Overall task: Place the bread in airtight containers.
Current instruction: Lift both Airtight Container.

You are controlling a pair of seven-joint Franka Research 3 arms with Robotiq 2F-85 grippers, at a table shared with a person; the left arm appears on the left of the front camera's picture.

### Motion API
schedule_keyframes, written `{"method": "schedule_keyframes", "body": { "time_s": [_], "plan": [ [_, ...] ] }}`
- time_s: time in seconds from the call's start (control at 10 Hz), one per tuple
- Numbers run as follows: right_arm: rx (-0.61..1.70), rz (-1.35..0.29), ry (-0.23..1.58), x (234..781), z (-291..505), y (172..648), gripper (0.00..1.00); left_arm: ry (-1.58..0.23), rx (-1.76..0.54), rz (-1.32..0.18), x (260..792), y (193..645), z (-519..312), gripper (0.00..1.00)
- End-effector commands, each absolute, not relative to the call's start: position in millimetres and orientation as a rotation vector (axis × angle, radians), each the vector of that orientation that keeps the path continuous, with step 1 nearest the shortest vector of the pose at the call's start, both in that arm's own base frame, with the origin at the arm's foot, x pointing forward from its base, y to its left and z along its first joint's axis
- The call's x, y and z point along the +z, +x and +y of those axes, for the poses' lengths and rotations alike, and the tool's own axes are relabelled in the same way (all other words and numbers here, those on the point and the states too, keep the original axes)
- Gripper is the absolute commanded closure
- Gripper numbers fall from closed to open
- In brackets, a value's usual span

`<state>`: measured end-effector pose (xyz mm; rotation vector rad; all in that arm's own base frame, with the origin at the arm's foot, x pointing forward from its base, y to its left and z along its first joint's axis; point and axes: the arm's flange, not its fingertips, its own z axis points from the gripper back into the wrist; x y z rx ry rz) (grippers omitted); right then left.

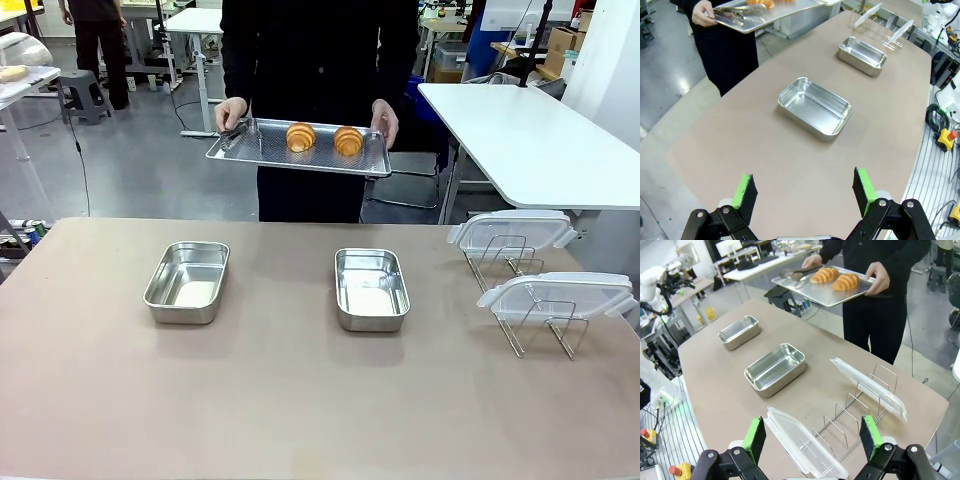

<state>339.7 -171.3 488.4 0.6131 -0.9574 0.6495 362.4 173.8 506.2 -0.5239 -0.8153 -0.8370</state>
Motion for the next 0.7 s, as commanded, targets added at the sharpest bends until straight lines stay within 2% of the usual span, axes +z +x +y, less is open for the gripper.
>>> {"method": "schedule_keyframes", "body": {
  "time_s": [0.0, 0.6],
  "plan": [
    [0.665, -0.995, 0.612, 488.2, -171.4, 343.2, 0.0, -0.532, -0.853, -0.838, 505.8, 364.2, 175.0, 0.0],
    [0.665, -0.995, 0.612, 488.2, -171.4, 343.2, 0.0, -0.532, -0.853, -0.838, 505.8, 364.2, 175.0, 0.0]
  ]
}}
